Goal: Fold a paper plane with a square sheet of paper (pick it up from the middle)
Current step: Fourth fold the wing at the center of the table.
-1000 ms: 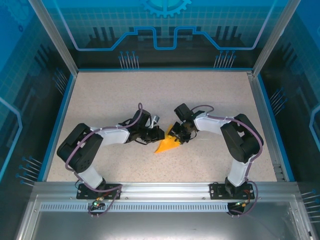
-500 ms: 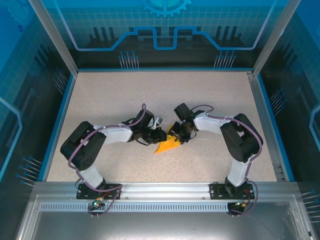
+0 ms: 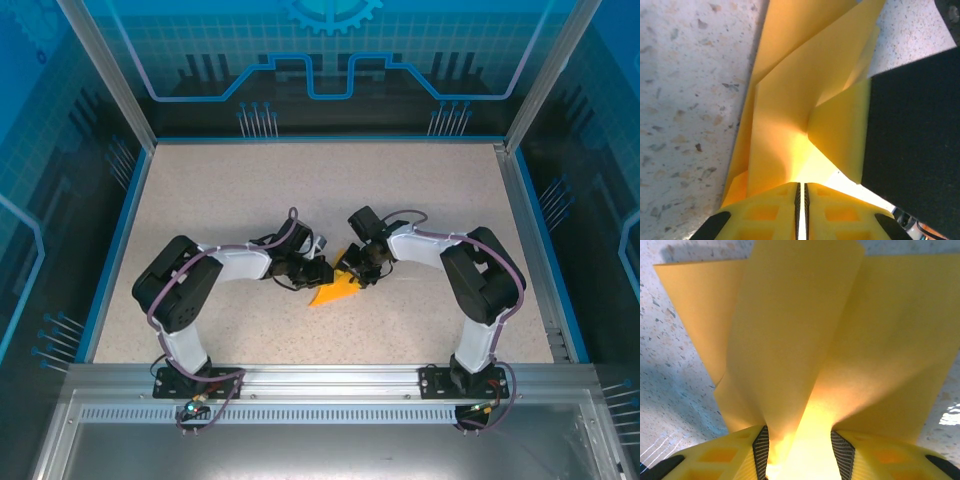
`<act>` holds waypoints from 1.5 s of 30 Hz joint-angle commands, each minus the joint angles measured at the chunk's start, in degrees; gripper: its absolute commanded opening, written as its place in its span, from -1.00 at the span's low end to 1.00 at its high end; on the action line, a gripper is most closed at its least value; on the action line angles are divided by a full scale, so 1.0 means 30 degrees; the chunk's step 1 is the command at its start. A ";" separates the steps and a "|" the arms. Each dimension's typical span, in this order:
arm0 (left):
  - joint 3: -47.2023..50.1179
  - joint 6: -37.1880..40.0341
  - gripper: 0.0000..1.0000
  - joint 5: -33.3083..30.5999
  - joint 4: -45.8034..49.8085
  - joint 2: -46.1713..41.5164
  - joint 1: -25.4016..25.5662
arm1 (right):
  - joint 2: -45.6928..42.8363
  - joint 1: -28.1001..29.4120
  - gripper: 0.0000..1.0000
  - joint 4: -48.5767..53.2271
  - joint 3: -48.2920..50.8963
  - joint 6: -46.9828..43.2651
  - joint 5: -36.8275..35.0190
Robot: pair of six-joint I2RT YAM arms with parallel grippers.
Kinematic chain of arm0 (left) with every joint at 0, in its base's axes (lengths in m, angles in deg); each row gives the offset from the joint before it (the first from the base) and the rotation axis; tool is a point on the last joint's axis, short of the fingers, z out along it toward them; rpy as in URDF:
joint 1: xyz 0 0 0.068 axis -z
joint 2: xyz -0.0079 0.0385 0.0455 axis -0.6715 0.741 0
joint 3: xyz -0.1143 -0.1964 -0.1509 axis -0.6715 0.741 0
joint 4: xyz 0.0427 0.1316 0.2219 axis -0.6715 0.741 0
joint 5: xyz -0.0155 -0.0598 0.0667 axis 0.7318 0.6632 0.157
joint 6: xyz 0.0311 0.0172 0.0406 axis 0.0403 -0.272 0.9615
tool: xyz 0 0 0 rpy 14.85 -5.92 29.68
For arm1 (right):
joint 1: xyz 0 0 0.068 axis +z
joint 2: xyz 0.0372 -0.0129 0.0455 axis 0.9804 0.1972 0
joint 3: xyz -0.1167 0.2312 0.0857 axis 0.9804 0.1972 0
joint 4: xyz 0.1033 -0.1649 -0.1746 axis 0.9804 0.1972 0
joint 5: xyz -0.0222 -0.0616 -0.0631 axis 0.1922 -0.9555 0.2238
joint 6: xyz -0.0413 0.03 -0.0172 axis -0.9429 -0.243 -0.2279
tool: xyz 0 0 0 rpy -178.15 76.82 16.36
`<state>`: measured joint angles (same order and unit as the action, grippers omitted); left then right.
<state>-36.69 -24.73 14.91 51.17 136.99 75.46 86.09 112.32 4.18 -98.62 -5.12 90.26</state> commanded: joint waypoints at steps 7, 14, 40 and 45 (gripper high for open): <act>-0.0746 0.0719 -0.75 -0.1012 0.1512 0.0554 0.0090 | 0.2108 0.0105 -0.12 0.1452 0.1259 0.0222 -0.0522; -0.0763 0.0673 -0.78 -0.1239 0.1706 0.0747 0.0096 | 0.2225 0.0107 -0.12 0.1446 0.1266 0.0199 -0.0452; -0.0650 0.1431 -0.94 -0.1552 0.3211 0.1711 0.0095 | -0.4405 -0.0010 -0.52 -0.3074 0.2159 -0.5587 -0.0835; -0.0473 0.1371 -0.94 -0.1723 0.3205 0.1729 0.0096 | -0.3087 0.0662 -0.72 -0.4172 0.1938 -0.6182 -0.0410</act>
<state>-38.78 -21.67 12.15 55.89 139.39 75.46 75.00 113.17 -4.85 -93.55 -20.99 87.46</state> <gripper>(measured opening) 0.054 0.148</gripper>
